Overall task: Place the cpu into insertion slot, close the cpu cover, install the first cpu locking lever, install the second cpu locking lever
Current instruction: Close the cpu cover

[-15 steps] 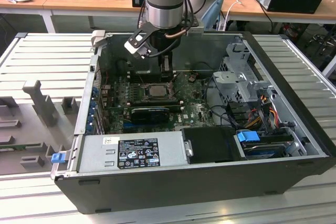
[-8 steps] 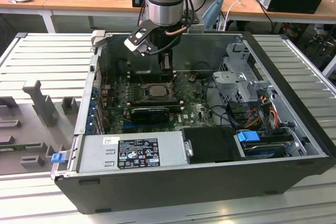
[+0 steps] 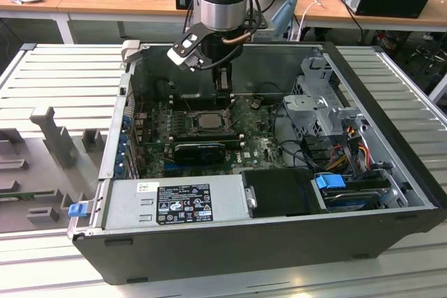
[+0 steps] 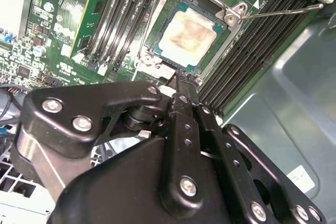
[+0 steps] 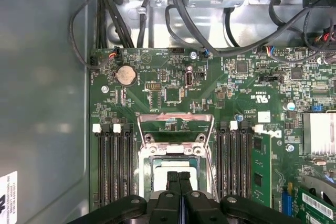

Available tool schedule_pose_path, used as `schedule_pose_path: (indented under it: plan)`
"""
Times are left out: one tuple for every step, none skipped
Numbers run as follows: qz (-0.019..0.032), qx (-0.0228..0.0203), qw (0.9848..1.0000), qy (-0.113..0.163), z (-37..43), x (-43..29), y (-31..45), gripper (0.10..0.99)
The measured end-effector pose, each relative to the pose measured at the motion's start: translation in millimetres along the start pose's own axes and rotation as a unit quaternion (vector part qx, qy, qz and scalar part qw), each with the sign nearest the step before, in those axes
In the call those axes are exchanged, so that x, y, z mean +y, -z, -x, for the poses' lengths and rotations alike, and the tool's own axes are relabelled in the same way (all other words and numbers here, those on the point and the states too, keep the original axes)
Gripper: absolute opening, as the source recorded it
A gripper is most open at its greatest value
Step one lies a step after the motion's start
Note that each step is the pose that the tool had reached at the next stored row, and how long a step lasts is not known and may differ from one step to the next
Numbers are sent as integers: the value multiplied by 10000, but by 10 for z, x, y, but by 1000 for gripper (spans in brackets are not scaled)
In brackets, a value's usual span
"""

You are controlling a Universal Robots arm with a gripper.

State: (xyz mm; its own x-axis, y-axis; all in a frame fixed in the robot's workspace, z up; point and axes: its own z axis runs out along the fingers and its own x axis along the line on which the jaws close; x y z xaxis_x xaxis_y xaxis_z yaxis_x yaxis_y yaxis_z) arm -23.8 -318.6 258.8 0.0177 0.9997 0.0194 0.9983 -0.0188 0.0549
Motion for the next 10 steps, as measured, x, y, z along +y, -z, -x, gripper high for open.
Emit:
schedule_pose_path:
  plan:
    - [0, 1, 10000, 0, -1, 1, 1, 106]
    - [0, 0, 10000, 0, -3, 13, 1, 106]
    - [0, 0, 10000, 0, -4, 28, 1, 106]
    - [0, 0, 10000, 0, -4, 43, 0, 106]
    - [-1, 0, 10000, 0, -5, 56, -1, 106]
    - [-1, 0, 10000, 0, -6, 87, -3, 106]
    - [-1, 0, 10000, 0, -6, 101, -3, 106]
    - [-2, 0, 10000, 1, -7, 115, -4, 106]
    - [-1, 0, 10000, 0, -7, 128, -5, 106]
    - [-2, 0, 10000, 0, -7, 134, -5, 106]
